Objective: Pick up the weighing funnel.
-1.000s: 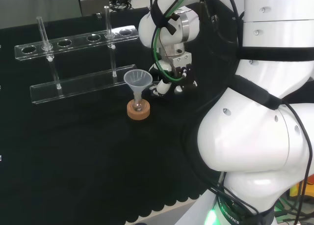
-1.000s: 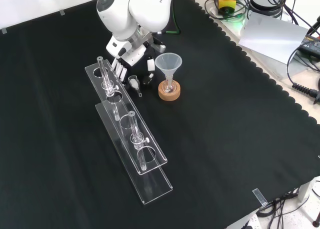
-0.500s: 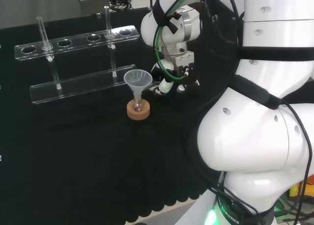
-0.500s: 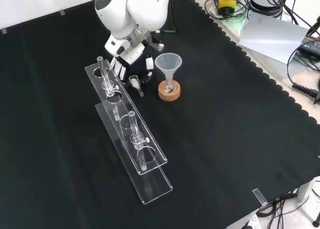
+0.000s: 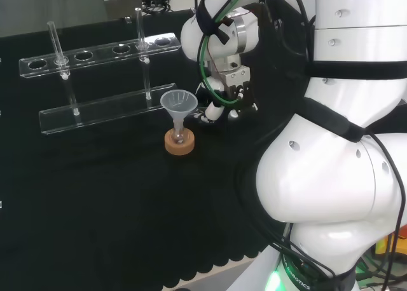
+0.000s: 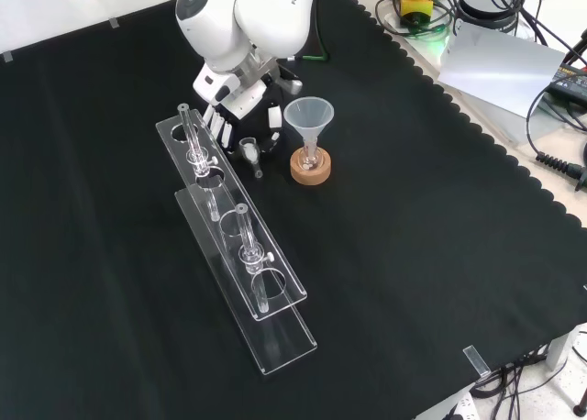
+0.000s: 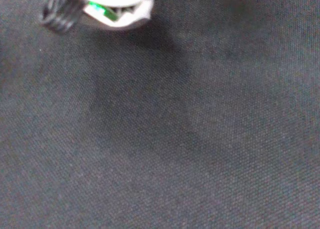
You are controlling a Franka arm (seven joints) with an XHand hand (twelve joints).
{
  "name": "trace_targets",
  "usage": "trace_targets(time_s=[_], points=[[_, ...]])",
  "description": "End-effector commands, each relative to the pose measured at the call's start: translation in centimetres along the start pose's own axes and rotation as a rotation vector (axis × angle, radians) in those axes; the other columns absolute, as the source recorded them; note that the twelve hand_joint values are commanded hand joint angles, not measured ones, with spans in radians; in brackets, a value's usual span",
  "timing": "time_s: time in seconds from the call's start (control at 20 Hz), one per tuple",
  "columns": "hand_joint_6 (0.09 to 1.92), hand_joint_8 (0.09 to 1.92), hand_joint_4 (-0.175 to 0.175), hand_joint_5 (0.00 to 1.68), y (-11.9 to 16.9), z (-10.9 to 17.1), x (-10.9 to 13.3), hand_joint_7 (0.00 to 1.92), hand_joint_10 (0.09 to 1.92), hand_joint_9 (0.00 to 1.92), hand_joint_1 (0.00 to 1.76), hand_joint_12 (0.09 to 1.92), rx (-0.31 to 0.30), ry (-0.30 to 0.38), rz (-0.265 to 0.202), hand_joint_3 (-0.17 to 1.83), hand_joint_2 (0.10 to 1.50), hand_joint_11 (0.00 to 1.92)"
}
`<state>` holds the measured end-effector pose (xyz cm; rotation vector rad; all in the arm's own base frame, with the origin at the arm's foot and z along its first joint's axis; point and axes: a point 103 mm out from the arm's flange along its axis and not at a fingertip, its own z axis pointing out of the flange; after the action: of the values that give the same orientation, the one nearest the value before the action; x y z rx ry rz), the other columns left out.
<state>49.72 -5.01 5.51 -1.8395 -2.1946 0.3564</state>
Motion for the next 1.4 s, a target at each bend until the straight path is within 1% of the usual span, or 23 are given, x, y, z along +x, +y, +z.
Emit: trace_targets(time_s=[0.05, 0.15, 0.35, 0.55, 0.7, 0.95, 1.1, 1.4], points=[[0.90, 0.69, 0.168, 1.10, -0.1, -0.1, -0.1, 0.55, 0.54, 0.75, 1.07, 1.28, -0.002, -0.036, 0.025, 0.55, 0.78, 0.47], [0.93, 0.67, 0.174, 1.11, -0.1, -0.4, -0.1, 0.57, 0.52, 0.77, 1.07, 1.28, -0.003, -0.038, 0.025, 0.61, 0.75, 0.48], [0.95, 0.67, 0.175, 1.11, -0.3, -1.5, -0.3, 0.57, 0.51, 0.78, 1.07, 1.28, -0.010, -0.038, 0.026, 0.63, 0.74, 0.49], [0.96, 0.67, 0.175, 1.11, -1.1, -3.5, -1.4, 0.57, 0.51, 0.78, 1.07, 1.27, -0.024, -0.041, 0.043, 0.64, 0.74, 0.50], [0.96, 0.67, 0.175, 1.10, -2.0, -4.9, -2.1, 0.57, 0.51, 0.78, 1.07, 1.27, -0.030, -0.051, 0.058, 0.64, 0.74, 0.50], [0.96, 0.67, 0.175, 1.10, -3.5, -6.4, -3.1, 0.57, 0.51, 0.78, 1.07, 1.27, -0.030, -0.061, 0.084, 0.64, 0.74, 0.50], [0.97, 0.67, 0.175, 1.10, -4.6, -7.4, -3.8, 0.57, 0.51, 0.78, 1.07, 1.27, -0.038, -0.073, 0.093, 0.65, 0.74, 0.50], [0.97, 0.67, 0.175, 1.10, -6.5, -9.8, -4.1, 0.57, 0.51, 0.79, 1.07, 1.27, -0.052, -0.094, 0.110, 0.65, 0.74, 0.50]])
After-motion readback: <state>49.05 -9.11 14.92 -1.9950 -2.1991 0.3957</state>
